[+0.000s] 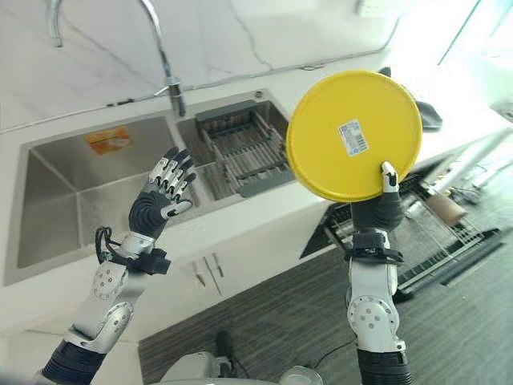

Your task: Place the dishes in the dishwasher.

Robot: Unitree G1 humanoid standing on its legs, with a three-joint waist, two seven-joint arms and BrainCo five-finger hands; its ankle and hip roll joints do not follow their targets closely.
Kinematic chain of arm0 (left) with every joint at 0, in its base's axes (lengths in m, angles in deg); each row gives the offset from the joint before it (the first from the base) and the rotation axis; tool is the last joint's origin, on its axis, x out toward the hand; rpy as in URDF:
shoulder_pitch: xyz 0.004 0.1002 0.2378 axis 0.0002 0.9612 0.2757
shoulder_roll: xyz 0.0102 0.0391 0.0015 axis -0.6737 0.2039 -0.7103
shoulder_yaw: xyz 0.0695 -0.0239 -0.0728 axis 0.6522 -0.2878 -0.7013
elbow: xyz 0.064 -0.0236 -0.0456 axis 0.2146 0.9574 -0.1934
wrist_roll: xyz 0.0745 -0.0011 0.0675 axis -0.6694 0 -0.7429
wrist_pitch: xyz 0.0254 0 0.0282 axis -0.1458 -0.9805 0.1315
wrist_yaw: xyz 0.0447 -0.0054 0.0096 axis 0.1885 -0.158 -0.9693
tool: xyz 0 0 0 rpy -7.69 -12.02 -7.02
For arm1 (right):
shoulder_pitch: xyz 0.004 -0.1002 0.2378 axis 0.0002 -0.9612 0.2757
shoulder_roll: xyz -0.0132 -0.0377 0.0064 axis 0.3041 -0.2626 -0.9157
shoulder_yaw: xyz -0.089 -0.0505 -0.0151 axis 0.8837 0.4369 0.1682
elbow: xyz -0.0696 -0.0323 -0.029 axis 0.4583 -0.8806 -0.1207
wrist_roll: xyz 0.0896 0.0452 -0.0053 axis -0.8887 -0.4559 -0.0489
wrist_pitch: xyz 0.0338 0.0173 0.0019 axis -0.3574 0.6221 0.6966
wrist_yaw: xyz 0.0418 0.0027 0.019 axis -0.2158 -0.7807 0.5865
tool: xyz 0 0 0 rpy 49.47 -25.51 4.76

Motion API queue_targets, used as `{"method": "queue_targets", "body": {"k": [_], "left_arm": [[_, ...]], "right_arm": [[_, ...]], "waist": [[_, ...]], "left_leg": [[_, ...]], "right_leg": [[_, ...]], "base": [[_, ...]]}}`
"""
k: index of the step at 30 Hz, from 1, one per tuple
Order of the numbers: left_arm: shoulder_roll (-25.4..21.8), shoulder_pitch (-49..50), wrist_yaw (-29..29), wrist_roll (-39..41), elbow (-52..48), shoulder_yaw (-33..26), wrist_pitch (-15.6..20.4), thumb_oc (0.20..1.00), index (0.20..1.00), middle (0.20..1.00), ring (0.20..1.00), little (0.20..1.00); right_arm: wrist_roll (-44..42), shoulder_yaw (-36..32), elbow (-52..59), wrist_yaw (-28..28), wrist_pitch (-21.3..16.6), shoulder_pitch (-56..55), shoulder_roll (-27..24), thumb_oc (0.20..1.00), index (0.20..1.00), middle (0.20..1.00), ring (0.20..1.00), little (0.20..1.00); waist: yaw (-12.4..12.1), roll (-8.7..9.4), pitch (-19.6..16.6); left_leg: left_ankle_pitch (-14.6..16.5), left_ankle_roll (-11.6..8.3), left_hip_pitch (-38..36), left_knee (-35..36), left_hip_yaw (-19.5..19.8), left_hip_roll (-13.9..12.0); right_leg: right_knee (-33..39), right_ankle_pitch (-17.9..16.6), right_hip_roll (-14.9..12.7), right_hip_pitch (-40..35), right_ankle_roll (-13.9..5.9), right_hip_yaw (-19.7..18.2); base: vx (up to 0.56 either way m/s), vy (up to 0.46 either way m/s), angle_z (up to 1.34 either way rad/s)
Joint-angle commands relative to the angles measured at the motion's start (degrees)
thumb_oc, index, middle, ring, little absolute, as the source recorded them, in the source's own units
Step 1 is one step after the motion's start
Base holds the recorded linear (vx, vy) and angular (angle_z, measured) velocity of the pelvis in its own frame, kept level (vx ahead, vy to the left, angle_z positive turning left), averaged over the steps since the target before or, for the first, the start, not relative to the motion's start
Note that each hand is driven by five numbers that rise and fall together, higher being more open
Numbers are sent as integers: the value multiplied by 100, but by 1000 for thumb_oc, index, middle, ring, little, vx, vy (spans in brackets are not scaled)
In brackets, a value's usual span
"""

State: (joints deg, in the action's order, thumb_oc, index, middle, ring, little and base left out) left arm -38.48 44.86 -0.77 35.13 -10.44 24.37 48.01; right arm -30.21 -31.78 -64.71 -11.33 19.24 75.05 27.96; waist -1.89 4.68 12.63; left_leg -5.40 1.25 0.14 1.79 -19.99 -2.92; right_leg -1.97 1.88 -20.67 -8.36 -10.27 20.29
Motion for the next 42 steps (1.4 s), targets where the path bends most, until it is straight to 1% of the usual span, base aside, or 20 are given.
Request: {"method": "queue_targets", "body": {"k": [1, 3, 6, 8, 10, 13, 15, 18, 20, 24, 27, 28, 29, 32, 35, 37, 38, 40, 41, 42], "left_arm": [[21, -128, -89, -284, -448, -184, 100, 1000, 1000, 1000, 1000, 1000], [39, -176, -259, -400, -457, -180, 216, 1000, 1000, 1000, 1000, 1000], [114, -123, -437, -392, -430, -167, 346, 1000, 1000, 1000, 1000, 1000], [163, -66, -591, -486, -373, -119, 494, 1000, 1000, 1000, 1000, 1000], [223, -19, -621, -543, -328, -70, 539, 1000, 1000, 1000, 1000, 1000], [275, 66, -496, -612, -293, -32, 624, 1000, 1000, 1000, 1000, 1000], [242, 255, -350, -535, -360, -95, 675, 1000, 1000, 1000, 1000, 1000], [264, 149, -157, -190, -295, -57, 561, 1000, 1000, 1000, 1000, 1000], [297, 6, -219, -420, -340, 107, 578, 1000, 1000, 1000, 1000, 1000], [243, -164, -721, -644, -391, 215, 586, 1000, 1000, 1000, 1000, 1000], [244, -236, -608, -751, -331, 199, 590, 1000, 1000, 1000, 1000, 1000], [242, -248, -570, -793, -322, 217, 588, 1000, 1000, 1000, 1000, 1000], [240, -294, -416, -874, -298, 211, 592, 1000, 1000, 1000, 1000, 1000], [210, -354, -406, -1066, -336, 199, 525, 1000, 1000, 1000, 1000, 1000], [136, -537, -370, -977, -359, 211, 345, 1000, 1000, 1000, 1000, 1000], [106, -572, -350, -1048, -452, 224, 382, 1000, 1000, 1000, 1000, 1000], [67, -554, -367, -1108, -497, 245, 469, 1000, 1000, 1000, 1000, 1000], [38, -553, -343, -1144, -510, 251, 525, 1000, 1000, 1000, 1000, 1000], [4, -574, -250, -1232, -536, 247, 545, 1000, 1000, 1000, 1000, 1000], [-36, -575, -164, -1257, -568, 221, 521, 1000, 1000, 1000, 1000, 1000]], "right_arm": [[707, -377, 436, -152, -532, 329, -135, 200, 200, 200, 200, 200], [790, -337, 402, -103, -473, 354, -244, 200, 200, 200, 200, 200], [637, -244, 350, -72, -190, 467, -393, 200, 200, 200, 200, 200], [798, -33, 335, 69, -75, 499, -523, 200, 200, 200, 200, 200], [791, 47, 402, 116, -11, 421, -624, 200, 200, 200, 200, 200], [753, 75, 405, 203, -81, 295, -674, 200, 200, 200, 200, 200], [840, 177, 446, 172, -293, 225, -707, 200, 200, 200, 200, 200], [1070, 319, 444, -90, -392, 276, -573, 200, 200, 200, 200, 200], [1219, 404, 432, -96, -396, 309, -525, 200, 200, 200, 200, 200], [1018, 459, 420, 216, -249, 290, -631, 200, 200, 200, 200, 200], [997, 454, 415, 358, -271, 237, -516, 200, 200, 200, 200, 200], [983, 462, 421, 374, -280, 239, -474, 200, 200, 200, 200, 200], [927, 534, 446, 424, -305, 278, -329, 200, 200, 200, 200, 200], [997, 645, 486, 445, -295, 293, -194, 200, 200, 200, 200, 200], [1082, 651, 402, 360, -325, 348, -212, 200, 200, 200, 200, 200], [1019, 610, 449, 394, -365, 347, -320, 200, 200, 200, 200, 200], [1004, 613, 499, 423, -388, 334, -351, 200, 200, 200, 200, 200], [969, 633, 520, 456, -417, 356, -333, 200, 200, 200, 200, 200], [943, 650, 539, 473, -481, 369, -267, 200, 200, 200, 200, 200], [871, 664, 553, 509, -494, 343, -209, 200, 200, 200, 200, 200]], "waist": [[71, -294, -263], [152, -280, -266], [234, -265, -292], [293, -245, -288], [333, -223, -273], [389, -208, -232], [266, -294, -180], [207, -418, -151], [166, -454, -138], [32, -347, -130], [-60, -251, -152], [-93, -216, -147], [-217, -144, -104], [-245, -119, -112], [-291, -62, -147], [-259, -15, -140], [-201, 6, -114], [-122, 39, -85], [-33, 88, -12], [23, 103, 21]], "left_leg": [[1161, -248, -964, 159, 1141, -341], [955, -454, -882, 130, 980, -793], [697, -641, -814, 181, 902, -1113], [525, -769, -704, 170, 856, -1343], [523, -793, -546, -88, 807, -1380], [673, -740, -311, -686, 586, -1259], [1111, -504, -158, -962, 688, -499], [942, -376, -41, -596, 220, -113], [834, -308, 134, -397, -6, -88], [890, -83, 181, -509, 155, 46], [929, -20, 120, -462, 219, 73], [943, 2, 104, -452, 252, 81], [1057, 139, 133, -515, 363, 99], [1106, 227, 152, -494, 520, 135], [1043, 91, 286, -609, 779, 76], [1077, -61, 338, -734, 908, 47], [1148, -129, 369, -833, 946, 3], [1260, -201, 428, -1015, 1052, -75], [1410, -258, 476, -1242, 1266, -189], [1522, -282, 516, -1402, 1415, -275]], "right_leg": [[370, -761, 356, 228, -65, -292], [414, -437, 641, 267, -55, -353], [626, -392, 974, 333, 95, -655], [656, -315, 1280, 388, 307, -907], [648, -291, 1382, 420, 416, -949], [631, -247, 1403, 406, 503, -811], [627, -187, 1428, 301, 496, -613], [644, -116, 1483, 111, 442, -285], [610, 111, 1556, -96, 454, -183], [243, 361, 1525, -197, 428, -162], [-236, 539, 1477, -131, 360, -17], [-458, 528, 1455, -74, 320, 31], [-1418, 385, 1303, 211, 254, 155], [-1978, 278, 1278, 557, 273, -4], [-1008, 511, 1268, 412, 420, -109], [-96, 93, 929, 346, 293, -284], [242, -339, 700, 421, 133, -451], [520, -718, 553, 570, 18, -753], [605, -962, 451, 766, -36, -1216], [628, -1008, 454, 839, -67, -1488]], "base": [[-175, -529, -71], [-276, -748, -46], [-170, -540, -83], [-130, -489, -75], [-94, -421, -27], [-45, -281, 16], [110, -205, 12], [169, -29, 71], [257, 135, 68], [244, 222, -9], [206, 139, -41], [279, 200, 2], [229, 175, 14], [169, 79, 30], [131, -117, 51], [96, -240, 36], [62, -316, 30], [38, -399, 39], [21, -583, 43], [17, -594, 71]]}}
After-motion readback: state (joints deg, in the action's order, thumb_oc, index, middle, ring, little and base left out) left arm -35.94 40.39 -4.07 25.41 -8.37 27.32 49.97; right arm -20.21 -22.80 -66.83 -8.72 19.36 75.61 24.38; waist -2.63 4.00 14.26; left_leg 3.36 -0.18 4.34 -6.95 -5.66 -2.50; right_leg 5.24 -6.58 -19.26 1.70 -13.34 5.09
